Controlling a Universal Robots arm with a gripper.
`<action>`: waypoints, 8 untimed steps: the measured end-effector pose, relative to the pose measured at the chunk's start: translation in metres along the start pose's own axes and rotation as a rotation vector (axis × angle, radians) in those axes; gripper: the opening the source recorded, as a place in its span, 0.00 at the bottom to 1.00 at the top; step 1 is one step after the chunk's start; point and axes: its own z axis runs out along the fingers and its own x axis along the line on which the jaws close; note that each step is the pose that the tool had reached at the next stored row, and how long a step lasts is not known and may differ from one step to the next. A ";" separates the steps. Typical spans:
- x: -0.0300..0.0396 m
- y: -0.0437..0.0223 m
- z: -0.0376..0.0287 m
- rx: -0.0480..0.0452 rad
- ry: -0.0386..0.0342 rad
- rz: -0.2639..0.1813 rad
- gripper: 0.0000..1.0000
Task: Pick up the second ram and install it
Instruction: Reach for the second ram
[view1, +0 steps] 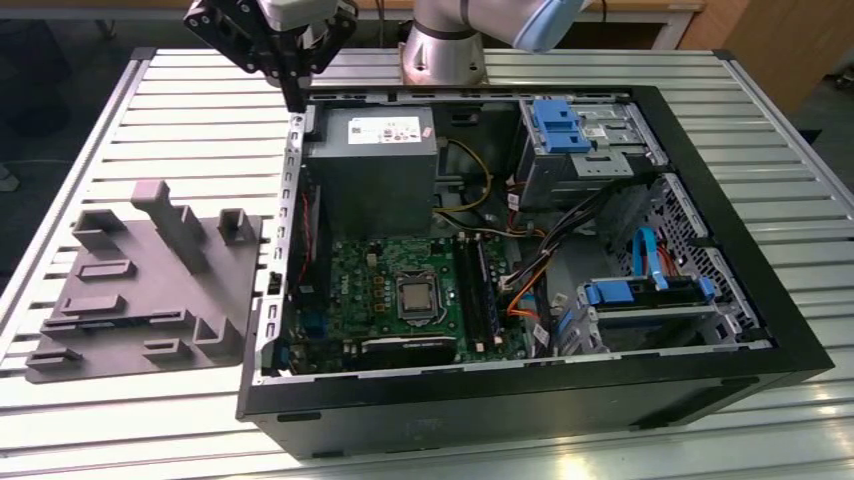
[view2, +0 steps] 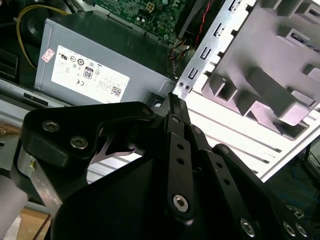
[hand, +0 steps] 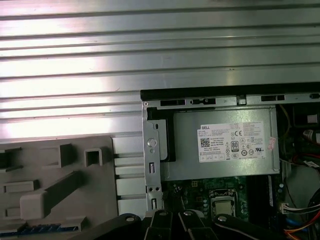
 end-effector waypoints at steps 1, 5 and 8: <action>0.0008 -0.0001 0.0000 0.0000 0.0000 0.000 0.11; 0.0041 -0.0005 -0.0001 0.0000 0.0000 0.000 0.11; 0.0062 -0.0008 -0.0002 0.0000 0.0001 0.000 0.11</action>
